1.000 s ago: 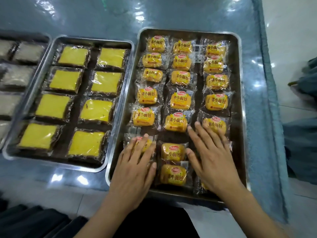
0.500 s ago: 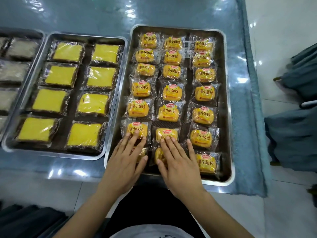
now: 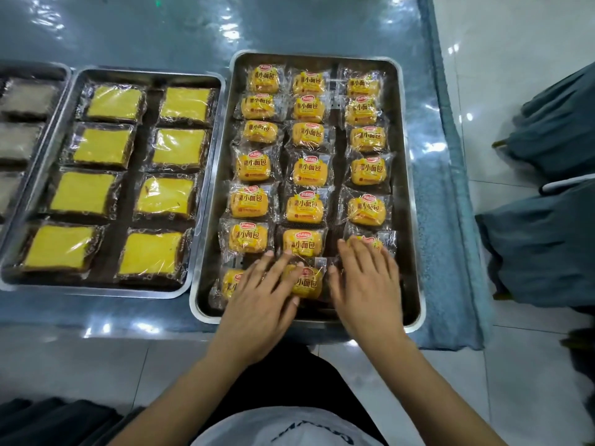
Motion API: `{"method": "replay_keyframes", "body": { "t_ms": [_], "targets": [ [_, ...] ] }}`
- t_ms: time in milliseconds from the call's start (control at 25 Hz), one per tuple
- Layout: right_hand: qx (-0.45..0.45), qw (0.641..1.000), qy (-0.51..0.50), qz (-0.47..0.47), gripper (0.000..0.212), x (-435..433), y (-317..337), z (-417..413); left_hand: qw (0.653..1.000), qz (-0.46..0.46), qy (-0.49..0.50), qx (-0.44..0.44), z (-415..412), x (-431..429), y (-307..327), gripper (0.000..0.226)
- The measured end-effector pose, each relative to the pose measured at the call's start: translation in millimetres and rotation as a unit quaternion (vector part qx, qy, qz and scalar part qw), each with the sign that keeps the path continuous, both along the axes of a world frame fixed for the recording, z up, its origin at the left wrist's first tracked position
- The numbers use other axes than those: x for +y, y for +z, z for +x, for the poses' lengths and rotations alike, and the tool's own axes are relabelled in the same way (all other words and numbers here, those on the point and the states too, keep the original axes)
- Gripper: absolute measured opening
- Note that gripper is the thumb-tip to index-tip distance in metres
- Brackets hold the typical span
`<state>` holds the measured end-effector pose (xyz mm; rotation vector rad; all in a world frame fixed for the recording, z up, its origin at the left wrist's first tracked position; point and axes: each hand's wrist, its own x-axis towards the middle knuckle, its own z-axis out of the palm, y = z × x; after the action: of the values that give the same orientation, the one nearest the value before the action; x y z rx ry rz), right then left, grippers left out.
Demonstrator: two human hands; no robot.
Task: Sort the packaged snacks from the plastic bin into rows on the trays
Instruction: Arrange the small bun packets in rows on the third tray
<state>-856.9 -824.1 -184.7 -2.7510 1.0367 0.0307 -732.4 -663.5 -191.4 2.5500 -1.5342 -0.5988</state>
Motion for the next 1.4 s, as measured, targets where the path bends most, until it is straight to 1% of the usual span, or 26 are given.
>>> {"method": "replay_keyframes", "body": {
  "t_ms": [120, 320, 400, 520, 640, 720, 840, 1080, 1240, 1400],
  "targets": [
    [0.022, 0.999, -0.032, -0.009, 0.054, -14.0, -8.3, -22.1, 1.000, 0.025, -0.019, 0.004, -7.0, -0.2, -2.2, 0.059],
    [0.069, 0.997, 0.013, 0.030, 0.064, -19.9, -20.5, -39.1, 0.999, 0.042, -0.021, 0.006, -15.1, 7.8, -6.7, 0.062],
    [0.066, 0.997, 0.013, 0.029, 0.065, -20.4, -20.6, -40.0, 0.999, 0.037, -0.020, 0.014, -14.4, 8.9, -8.1, 0.062],
    [0.041, 0.999, 0.022, 0.020, 0.061, -14.7, -16.0, -47.8, 1.000, 0.017, -0.026, 0.003, -12.4, 15.8, -4.8, 0.061],
    [0.001, 0.999, 0.024, 0.027, 0.056, 2.0, -13.6, -68.7, 1.000, 0.006, 0.007, -0.024, -13.5, 33.5, -2.4, 0.059],
    [0.006, 0.999, 0.033, 0.037, 0.054, 16.3, -18.6, -84.4, 0.999, 0.019, 0.027, -0.029, -13.2, 48.2, -5.4, 0.059],
    [0.024, 0.998, 0.043, 0.034, 0.055, 26.2, -26.0, -96.5, 0.998, 0.045, 0.026, -0.024, -11.5, 65.2, -12.3, 0.059],
    [0.020, 0.998, 0.053, 0.025, 0.055, 25.3, -22.0, -80.3, 0.998, 0.034, 0.044, -0.024, -6.4, 54.1, -4.2, 0.064],
    [0.048, 0.997, 0.057, 0.018, 0.059, 29.4, -19.0, -68.3, 0.997, 0.049, 0.041, -0.036, 1.3, 40.8, 1.8, 0.065],
    [0.009, 0.998, 0.039, 0.040, 0.059, 17.6, -11.1, -60.4, 0.997, 0.062, 0.043, -0.028, 2.7, 38.7, 2.9, 0.065]
  ]
}}
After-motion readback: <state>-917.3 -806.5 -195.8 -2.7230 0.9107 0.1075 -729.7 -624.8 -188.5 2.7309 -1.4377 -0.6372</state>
